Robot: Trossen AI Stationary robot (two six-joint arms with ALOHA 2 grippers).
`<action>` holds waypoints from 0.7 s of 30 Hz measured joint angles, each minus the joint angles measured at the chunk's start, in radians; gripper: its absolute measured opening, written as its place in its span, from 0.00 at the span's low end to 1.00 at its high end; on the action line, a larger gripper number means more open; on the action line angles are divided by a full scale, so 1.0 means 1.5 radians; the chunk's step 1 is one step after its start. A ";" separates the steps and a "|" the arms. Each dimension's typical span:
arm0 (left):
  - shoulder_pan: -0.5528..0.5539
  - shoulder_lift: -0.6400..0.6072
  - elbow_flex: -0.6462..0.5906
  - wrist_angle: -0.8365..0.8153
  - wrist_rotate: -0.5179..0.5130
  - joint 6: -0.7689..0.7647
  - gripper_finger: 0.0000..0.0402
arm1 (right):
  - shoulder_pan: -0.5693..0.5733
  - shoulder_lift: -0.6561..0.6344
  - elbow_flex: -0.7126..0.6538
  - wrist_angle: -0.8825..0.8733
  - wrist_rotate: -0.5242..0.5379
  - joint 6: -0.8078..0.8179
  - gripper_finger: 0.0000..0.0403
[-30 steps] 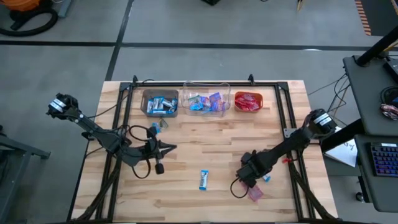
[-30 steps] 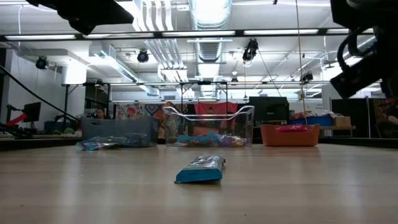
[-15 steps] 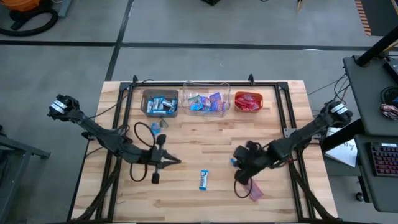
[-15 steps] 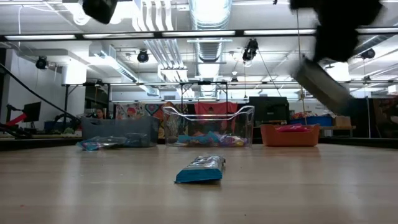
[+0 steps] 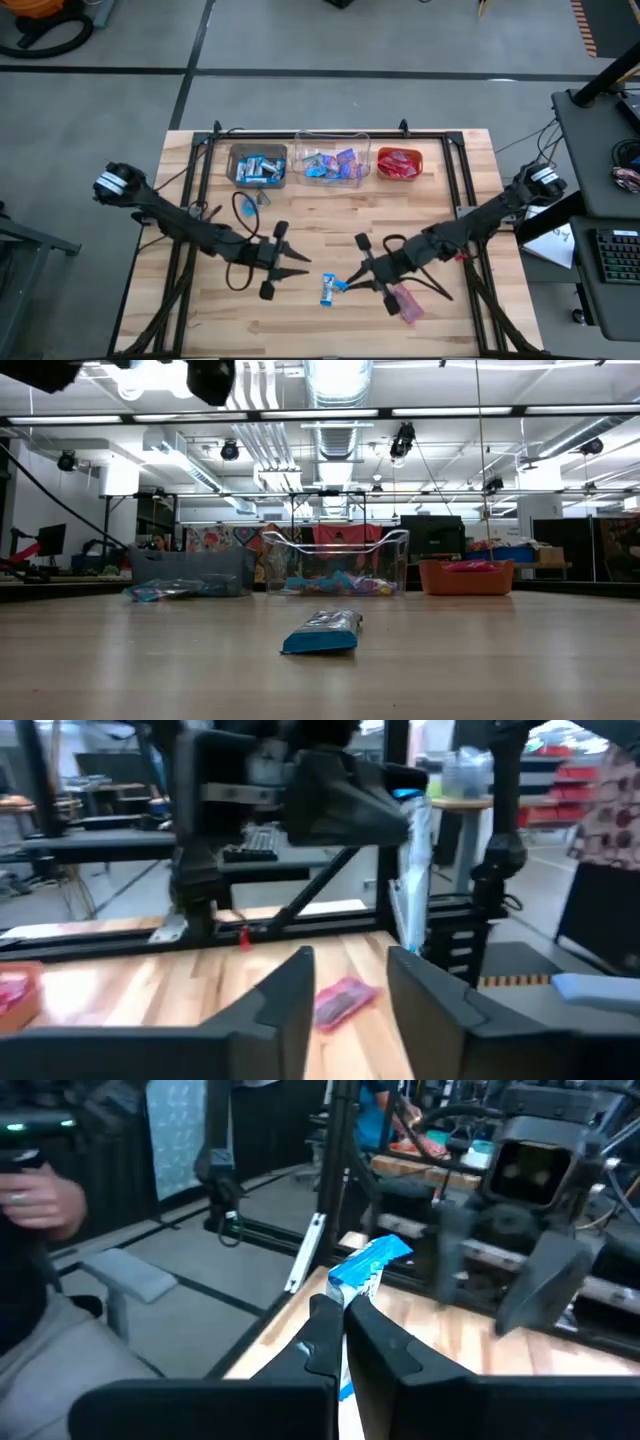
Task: Sort candy
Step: Put the white candy into the black bin
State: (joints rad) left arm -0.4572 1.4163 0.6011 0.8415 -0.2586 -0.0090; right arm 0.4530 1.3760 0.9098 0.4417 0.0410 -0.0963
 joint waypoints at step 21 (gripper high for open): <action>0.050 0.158 0.105 0.034 0.100 -0.007 0.21 | -0.075 0.036 0.001 0.005 -0.062 0.004 0.02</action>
State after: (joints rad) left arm -0.3825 1.6539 0.7586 0.8927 -0.1091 -0.0193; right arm 0.3411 1.4303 0.9115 0.4489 -0.0525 -0.0898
